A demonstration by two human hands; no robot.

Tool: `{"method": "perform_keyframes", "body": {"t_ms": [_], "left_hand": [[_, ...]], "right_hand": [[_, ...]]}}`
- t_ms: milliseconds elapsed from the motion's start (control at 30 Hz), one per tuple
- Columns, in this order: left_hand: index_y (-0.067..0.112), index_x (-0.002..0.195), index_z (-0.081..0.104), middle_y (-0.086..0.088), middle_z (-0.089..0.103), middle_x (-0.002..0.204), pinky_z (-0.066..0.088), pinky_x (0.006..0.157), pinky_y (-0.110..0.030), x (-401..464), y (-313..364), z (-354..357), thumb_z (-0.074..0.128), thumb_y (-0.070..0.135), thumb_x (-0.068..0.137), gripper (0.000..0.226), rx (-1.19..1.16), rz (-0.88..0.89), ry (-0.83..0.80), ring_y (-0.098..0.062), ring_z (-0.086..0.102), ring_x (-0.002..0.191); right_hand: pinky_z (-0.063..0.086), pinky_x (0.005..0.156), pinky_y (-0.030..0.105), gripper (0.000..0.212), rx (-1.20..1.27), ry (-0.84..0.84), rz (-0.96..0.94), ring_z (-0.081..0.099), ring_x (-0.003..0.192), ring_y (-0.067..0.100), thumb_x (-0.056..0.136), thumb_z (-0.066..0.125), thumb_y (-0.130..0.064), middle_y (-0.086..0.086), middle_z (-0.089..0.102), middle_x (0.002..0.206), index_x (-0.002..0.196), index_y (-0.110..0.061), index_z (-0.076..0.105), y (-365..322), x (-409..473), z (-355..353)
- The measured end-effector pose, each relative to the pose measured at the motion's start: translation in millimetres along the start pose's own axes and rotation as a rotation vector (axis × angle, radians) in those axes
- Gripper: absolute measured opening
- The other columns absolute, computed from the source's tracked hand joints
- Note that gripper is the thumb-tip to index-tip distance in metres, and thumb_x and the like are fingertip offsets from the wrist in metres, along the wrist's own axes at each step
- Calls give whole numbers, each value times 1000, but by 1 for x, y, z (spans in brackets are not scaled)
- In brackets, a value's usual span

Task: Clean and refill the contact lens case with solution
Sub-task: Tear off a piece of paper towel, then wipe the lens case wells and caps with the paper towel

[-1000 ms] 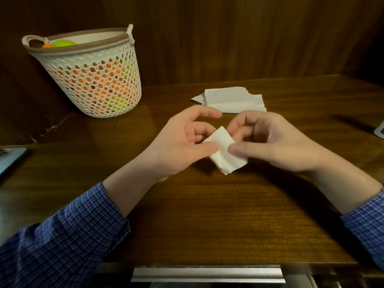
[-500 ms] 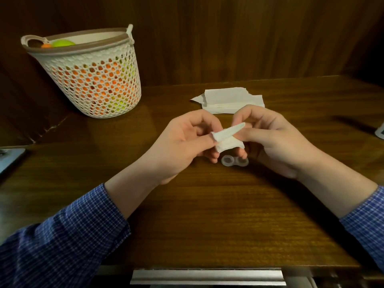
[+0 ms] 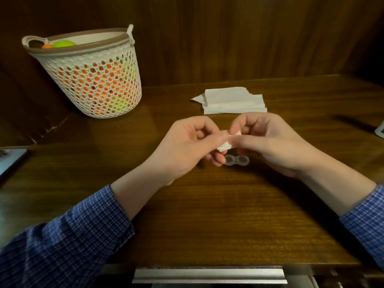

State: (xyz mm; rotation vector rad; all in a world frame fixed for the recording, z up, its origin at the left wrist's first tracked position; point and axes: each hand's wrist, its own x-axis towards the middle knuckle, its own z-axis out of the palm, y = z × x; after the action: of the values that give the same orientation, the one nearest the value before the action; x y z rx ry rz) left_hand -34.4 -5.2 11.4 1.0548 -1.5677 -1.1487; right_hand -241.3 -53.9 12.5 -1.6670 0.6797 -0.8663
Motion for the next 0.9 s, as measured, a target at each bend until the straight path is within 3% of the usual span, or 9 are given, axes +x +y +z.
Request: {"method": "perform_keyframes", "body": {"t_ms": [67, 133, 267, 467, 600, 667, 767, 900], "left_hand": [[14, 96, 64, -5, 78, 83, 64, 67, -32, 0, -5, 4, 73, 6, 91, 13, 65, 18, 53, -22, 77, 73], [16, 107, 59, -4, 79, 87, 65, 69, -34, 2, -6, 5, 74, 3, 91, 25, 39, -2, 71, -23, 78, 75], [12, 109, 69, -4, 81, 92, 66, 75, -35, 3, -7, 5, 73, 10, 93, 16, 61, -31, 20, -23, 79, 84], [4, 107, 69, -11, 81, 94, 65, 75, -31, 4, -9, 17, 75, 19, 87, 26, -193, -117, 62, -25, 80, 87], [17, 106, 72, 6, 75, 92, 58, 70, -21, 3, -17, 20, 75, 18, 94, 12, 208, 98, 171, -7, 72, 81], [29, 107, 68, 14, 66, 95, 51, 70, -17, 0, -22, 18, 76, 25, 92, 17, 445, 120, 176, -1, 61, 82], [37, 125, 62, 27, 53, 108, 41, 80, -7, 1, -28, 20, 74, 35, 91, 36, 747, 100, 49, 11, 48, 104], [30, 144, 55, 19, 51, 121, 39, 80, -9, 8, -29, 27, 71, 40, 92, 55, 829, 43, -17, 11, 47, 105]], "right_hand": [[51, 76, 45, 20, -36, 20, -15, 61, 83, 36, 89, 71, 2, 32, 68, 96, 104, -9, 65, 2, -1, 1], [55, 77, 38, 30, -4, 44, -14, 67, 85, 29, 83, 76, -4, 22, 74, 98, 111, -7, 64, 2, -1, 0], [59, 74, 27, 25, 170, 52, 28, 71, 83, 21, 76, 76, -15, 11, 77, 90, 101, -9, 75, 3, 1, 2], [56, 71, 26, 15, 245, -2, 70, 66, 74, 18, 83, 73, -18, 9, 72, 81, 93, -7, 76, 5, 3, 1], [56, 82, 38, 8, 282, 174, 66, 72, 92, 27, 94, 65, -7, 13, 78, 100, 94, -3, 72, -2, 5, -15], [62, 77, 32, 15, 108, 255, -3, 77, 91, 21, 97, 61, -2, 7, 80, 97, 89, -11, 70, -6, 2, -28], [56, 66, 19, 9, -490, 163, -85, 74, 79, 10, 90, 73, -12, -4, 78, 87, 87, -19, 69, -1, -8, -41], [58, 85, 29, 11, -690, -18, -11, 69, 96, 8, 82, 74, -27, -12, 74, 97, 93, -31, 73, 7, -15, -43]]}}
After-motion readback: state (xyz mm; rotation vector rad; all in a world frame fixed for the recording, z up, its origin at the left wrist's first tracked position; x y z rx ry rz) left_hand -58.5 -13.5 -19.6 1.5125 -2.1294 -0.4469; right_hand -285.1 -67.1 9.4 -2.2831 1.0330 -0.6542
